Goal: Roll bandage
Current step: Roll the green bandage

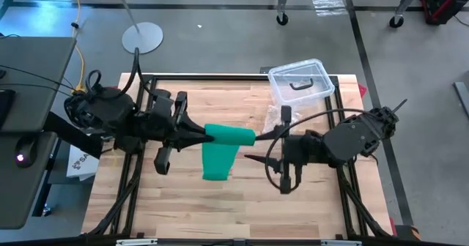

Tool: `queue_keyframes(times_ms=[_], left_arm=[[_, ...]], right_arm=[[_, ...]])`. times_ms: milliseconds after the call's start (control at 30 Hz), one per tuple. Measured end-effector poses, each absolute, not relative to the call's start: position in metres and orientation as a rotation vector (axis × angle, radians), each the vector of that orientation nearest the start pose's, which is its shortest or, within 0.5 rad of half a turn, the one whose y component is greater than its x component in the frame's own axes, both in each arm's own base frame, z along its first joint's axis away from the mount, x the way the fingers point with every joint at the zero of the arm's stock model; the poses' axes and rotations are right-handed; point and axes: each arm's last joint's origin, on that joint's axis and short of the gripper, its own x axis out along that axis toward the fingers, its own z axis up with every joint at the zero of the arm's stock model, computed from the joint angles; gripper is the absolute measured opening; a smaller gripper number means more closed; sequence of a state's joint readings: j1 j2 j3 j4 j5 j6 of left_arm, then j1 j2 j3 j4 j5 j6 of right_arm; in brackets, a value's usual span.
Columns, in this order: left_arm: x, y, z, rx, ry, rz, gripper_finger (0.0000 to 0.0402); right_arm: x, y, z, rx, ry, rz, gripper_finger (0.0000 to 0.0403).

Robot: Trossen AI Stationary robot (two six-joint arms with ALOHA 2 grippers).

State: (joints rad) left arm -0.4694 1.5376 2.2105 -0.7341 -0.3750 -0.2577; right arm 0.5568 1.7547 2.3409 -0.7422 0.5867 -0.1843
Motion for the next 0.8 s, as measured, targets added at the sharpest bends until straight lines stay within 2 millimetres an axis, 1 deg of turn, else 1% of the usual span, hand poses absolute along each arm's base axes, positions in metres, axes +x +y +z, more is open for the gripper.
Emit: queue_keyframes(times_ms=[67,133,233,333,433,567,667,800], left_arm=[[0.231,-0.105,0.564,-0.246,0.056,-0.073,0.0006],[0.222,-0.100,0.571,-0.276,0.017,-0.075,0.0006],[0.214,-0.096,0.579,-0.300,-0.026,-0.085,0.0005],[0.213,-0.096,0.581,-0.310,-0.047,-0.102,0.0005],[0.210,-0.095,0.585,-0.322,-0.083,-0.124,0.0005],[0.210,-0.096,0.589,-0.332,-0.108,-0.165,0.0006],[0.214,-0.099,0.587,-0.330,-0.107,-0.185,0.0006],[0.213,-0.099,0.589,-0.340,-0.120,-0.215,0.0006]], right_arm=[[0.281,0.157,0.535,-0.244,0.158,-0.017,0.0185],[0.275,0.153,0.536,-0.216,0.181,-0.016,0.0200],[0.272,0.152,0.531,-0.199,0.235,-0.019,0.0207],[0.277,0.149,0.525,-0.183,0.274,-0.057,0.0208],[0.288,0.145,0.522,-0.130,0.262,-0.119,0.0208],[0.314,0.140,0.517,-0.090,0.216,-0.178,0.0208],[0.333,0.136,0.516,-0.049,0.158,-0.144,0.0208],[0.349,0.134,0.515,-0.074,0.098,-0.100,0.0199]])
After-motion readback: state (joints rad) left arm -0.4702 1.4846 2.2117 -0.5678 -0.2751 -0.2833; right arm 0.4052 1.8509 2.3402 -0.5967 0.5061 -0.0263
